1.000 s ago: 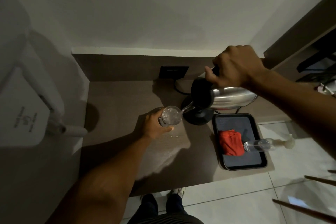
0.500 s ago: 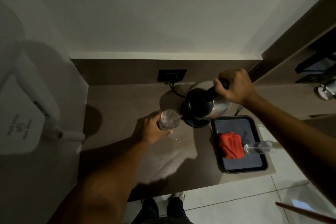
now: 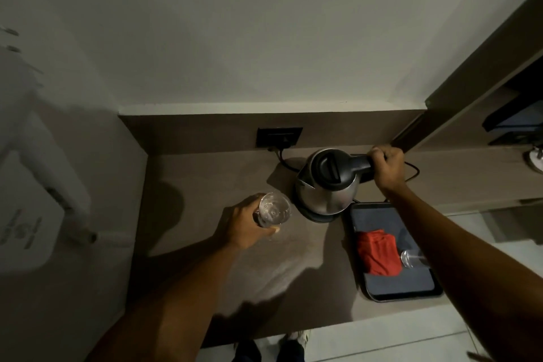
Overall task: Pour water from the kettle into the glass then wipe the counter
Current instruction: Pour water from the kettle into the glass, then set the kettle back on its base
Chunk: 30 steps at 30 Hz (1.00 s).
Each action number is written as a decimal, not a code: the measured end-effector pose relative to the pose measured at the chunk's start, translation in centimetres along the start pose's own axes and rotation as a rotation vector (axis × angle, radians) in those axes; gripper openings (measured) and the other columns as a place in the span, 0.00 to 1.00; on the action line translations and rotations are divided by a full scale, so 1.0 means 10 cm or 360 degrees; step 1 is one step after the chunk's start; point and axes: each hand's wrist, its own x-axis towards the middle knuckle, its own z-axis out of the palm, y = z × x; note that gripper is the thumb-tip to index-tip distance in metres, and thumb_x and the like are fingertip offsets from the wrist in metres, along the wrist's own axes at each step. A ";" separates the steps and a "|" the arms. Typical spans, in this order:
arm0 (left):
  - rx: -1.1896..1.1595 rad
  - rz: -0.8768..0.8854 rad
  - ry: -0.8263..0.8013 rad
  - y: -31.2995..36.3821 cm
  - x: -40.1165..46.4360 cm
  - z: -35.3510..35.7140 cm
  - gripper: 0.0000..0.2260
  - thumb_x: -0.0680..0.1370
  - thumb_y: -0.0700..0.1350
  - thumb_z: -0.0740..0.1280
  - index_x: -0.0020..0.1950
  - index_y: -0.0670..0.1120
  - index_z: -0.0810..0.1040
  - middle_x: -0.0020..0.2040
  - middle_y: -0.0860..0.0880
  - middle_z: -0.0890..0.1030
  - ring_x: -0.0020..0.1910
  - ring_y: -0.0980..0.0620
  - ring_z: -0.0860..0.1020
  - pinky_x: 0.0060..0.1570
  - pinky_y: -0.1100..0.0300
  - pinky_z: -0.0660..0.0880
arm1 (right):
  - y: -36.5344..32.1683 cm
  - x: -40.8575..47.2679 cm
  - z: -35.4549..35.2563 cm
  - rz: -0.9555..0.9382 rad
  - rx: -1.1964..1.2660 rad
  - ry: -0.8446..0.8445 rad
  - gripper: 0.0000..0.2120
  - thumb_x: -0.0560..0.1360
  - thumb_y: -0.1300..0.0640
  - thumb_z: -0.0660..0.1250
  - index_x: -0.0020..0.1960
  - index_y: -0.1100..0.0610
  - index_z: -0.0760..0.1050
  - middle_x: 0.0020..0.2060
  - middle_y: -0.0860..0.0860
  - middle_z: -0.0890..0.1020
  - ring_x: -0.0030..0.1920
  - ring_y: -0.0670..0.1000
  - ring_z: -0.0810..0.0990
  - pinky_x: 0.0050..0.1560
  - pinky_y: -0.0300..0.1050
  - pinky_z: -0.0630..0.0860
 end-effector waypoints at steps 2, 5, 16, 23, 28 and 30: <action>0.0007 0.0004 -0.0022 0.01 0.01 0.01 0.37 0.66 0.46 0.81 0.72 0.45 0.71 0.67 0.46 0.79 0.67 0.50 0.77 0.67 0.56 0.75 | 0.09 -0.01 0.00 0.0085 0.0067 -0.0041 0.18 0.73 0.58 0.57 0.26 0.63 0.69 0.27 0.54 0.70 0.29 0.51 0.67 0.33 0.45 0.62; 0.0022 -0.0011 -0.0039 0.02 0.02 0.03 0.37 0.66 0.46 0.80 0.73 0.44 0.71 0.67 0.46 0.78 0.68 0.49 0.76 0.66 0.54 0.75 | 0.19 -0.04 0.02 0.0130 0.0073 -0.0081 0.20 0.73 0.60 0.56 0.28 0.73 0.69 0.29 0.57 0.71 0.32 0.53 0.67 0.32 0.45 0.63; 0.0004 -0.0049 0.0032 -0.05 0.00 0.10 0.37 0.63 0.48 0.82 0.70 0.48 0.74 0.62 0.48 0.82 0.61 0.50 0.80 0.61 0.56 0.79 | 0.08 -0.13 0.06 0.0151 0.0047 -0.0050 0.17 0.78 0.57 0.54 0.33 0.61 0.72 0.31 0.57 0.72 0.30 0.49 0.68 0.31 0.37 0.67; -0.0046 -0.0139 0.0015 -0.06 0.04 0.14 0.38 0.64 0.46 0.82 0.72 0.48 0.73 0.63 0.47 0.81 0.63 0.49 0.79 0.63 0.53 0.78 | 0.25 -0.08 0.05 0.0313 0.0237 0.0068 0.17 0.79 0.61 0.55 0.36 0.66 0.75 0.33 0.59 0.73 0.35 0.56 0.71 0.32 0.43 0.66; -0.0038 -0.0130 0.0027 -0.07 0.04 0.15 0.38 0.64 0.45 0.82 0.72 0.48 0.72 0.64 0.47 0.81 0.64 0.49 0.78 0.64 0.54 0.77 | 0.36 -0.03 -0.02 0.0322 0.0253 0.0013 0.19 0.78 0.57 0.54 0.39 0.68 0.77 0.34 0.62 0.74 0.37 0.58 0.72 0.37 0.51 0.68; -0.0040 -0.0128 0.0024 -0.08 0.05 0.15 0.38 0.64 0.46 0.82 0.72 0.48 0.72 0.64 0.47 0.81 0.64 0.49 0.78 0.64 0.55 0.77 | 0.38 -0.01 -0.05 0.0343 0.0239 0.0002 0.18 0.79 0.59 0.54 0.39 0.66 0.76 0.35 0.62 0.74 0.37 0.59 0.72 0.39 0.54 0.69</action>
